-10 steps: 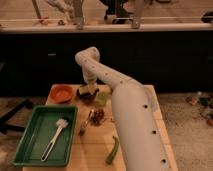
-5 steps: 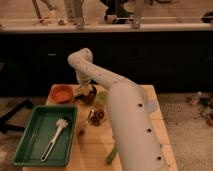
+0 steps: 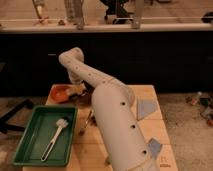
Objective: Wipe purple bowl with eraser
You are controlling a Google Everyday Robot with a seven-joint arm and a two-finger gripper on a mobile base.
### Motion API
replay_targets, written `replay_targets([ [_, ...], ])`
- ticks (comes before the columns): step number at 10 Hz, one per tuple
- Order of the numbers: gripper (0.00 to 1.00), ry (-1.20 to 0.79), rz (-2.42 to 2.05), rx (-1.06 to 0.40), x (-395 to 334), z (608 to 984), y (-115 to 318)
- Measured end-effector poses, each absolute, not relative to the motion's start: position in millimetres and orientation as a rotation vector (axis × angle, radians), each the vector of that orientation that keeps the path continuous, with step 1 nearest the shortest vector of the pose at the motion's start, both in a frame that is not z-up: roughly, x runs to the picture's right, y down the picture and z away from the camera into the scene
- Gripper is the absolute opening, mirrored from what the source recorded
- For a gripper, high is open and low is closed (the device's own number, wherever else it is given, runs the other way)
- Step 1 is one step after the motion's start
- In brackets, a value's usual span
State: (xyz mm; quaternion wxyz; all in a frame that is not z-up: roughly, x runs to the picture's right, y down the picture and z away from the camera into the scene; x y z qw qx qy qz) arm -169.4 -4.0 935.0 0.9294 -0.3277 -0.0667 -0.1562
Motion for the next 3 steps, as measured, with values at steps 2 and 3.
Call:
replay_targets([
  [2,0.00,-0.130,-0.313,-0.669,-163.3,937.0,-10.8],
  [3,0.00,-0.123,-0.305,-0.669,-155.7,937.7,-13.3],
])
